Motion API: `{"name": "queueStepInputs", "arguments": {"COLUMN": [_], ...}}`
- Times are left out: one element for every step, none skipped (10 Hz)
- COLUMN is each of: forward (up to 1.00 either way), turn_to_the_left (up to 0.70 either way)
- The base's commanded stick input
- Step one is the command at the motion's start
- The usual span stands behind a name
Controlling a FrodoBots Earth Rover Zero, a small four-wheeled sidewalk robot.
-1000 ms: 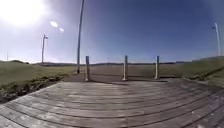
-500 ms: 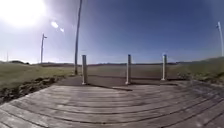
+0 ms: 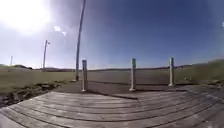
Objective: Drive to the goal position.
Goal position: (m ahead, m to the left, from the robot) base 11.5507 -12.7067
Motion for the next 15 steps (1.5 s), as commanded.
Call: {"name": "queueStepInputs", "arguments": {"forward": [1.0,1.0,1.0,1.0,1.0,1.0,1.0,1.0,1.0,1.0,1.0,1.0,1.0,1.0,1.0], "turn_to_the_left": [0.0,0.0,0.0,0.0,0.0,0.0,0.0,0.0,0.0,0.0,-0.07,-0.26,-0.36,-0.16,0.0]}}
